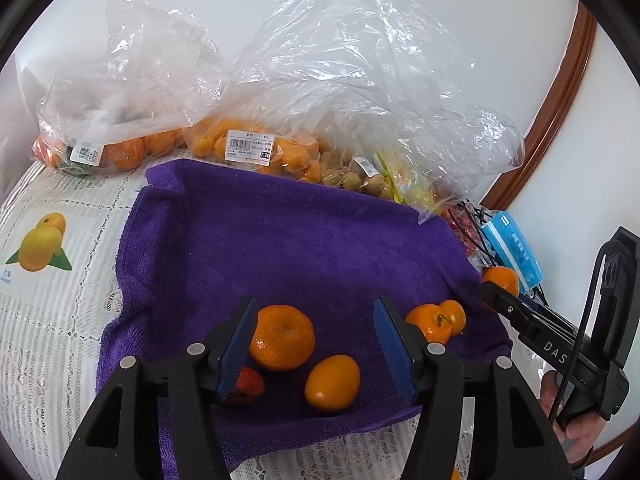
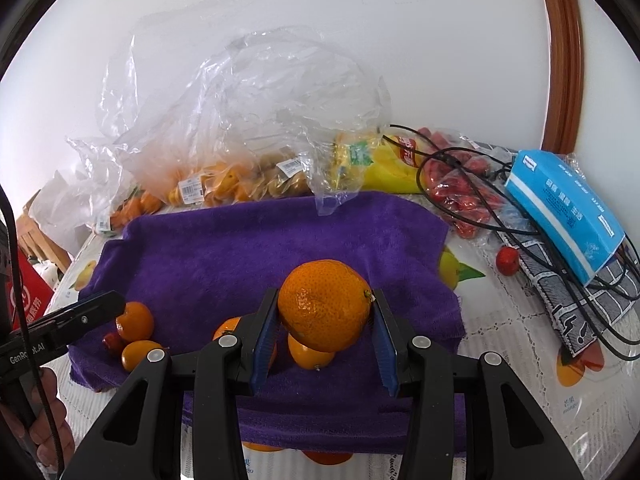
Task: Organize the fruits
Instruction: 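Open the left tool to drop its orange on the towel while the right tool releases its orange, then grasp another orange on the tablecloth with the right tool, then grasp an orange on the tablecloth with the left tool while the right tool holds its orange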
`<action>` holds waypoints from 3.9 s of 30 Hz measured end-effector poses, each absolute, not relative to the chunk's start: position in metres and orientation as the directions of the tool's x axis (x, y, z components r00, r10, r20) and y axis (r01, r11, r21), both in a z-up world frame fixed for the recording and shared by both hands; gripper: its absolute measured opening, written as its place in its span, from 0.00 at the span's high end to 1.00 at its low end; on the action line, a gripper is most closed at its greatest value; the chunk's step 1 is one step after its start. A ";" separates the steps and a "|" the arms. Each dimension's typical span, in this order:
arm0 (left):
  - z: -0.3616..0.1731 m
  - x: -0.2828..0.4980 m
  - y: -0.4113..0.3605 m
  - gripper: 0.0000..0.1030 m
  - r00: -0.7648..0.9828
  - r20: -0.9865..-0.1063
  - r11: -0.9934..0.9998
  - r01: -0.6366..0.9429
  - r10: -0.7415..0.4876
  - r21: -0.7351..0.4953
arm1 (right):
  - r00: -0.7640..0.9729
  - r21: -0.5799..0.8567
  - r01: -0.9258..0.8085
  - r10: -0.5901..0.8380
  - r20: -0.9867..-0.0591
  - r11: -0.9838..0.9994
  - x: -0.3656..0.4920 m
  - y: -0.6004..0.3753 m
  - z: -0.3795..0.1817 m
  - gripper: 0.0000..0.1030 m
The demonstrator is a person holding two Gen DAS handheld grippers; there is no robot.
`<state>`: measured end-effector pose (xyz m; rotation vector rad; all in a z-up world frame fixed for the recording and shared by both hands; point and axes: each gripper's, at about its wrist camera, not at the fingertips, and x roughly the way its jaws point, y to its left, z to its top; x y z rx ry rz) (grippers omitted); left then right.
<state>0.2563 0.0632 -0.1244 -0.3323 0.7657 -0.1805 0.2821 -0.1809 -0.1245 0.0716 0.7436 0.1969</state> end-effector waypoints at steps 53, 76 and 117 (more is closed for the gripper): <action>-0.094 0.218 0.058 0.36 0.753 -0.609 0.947 0.059 -0.250 -0.316 | 0.750 0.082 -0.136 0.156 -0.643 0.987 0.209 -0.172 -0.090 0.49; -0.113 0.153 0.090 0.36 0.696 -0.692 0.967 0.010 -0.191 -0.256 | 0.596 0.140 -0.274 0.282 -0.752 0.952 0.147 -0.121 -0.146 0.62; -0.136 0.166 0.090 0.36 0.656 -0.705 0.946 0.042 -0.269 -0.322 | 0.574 0.090 -0.223 0.205 -0.793 0.971 0.169 -0.127 -0.172 0.69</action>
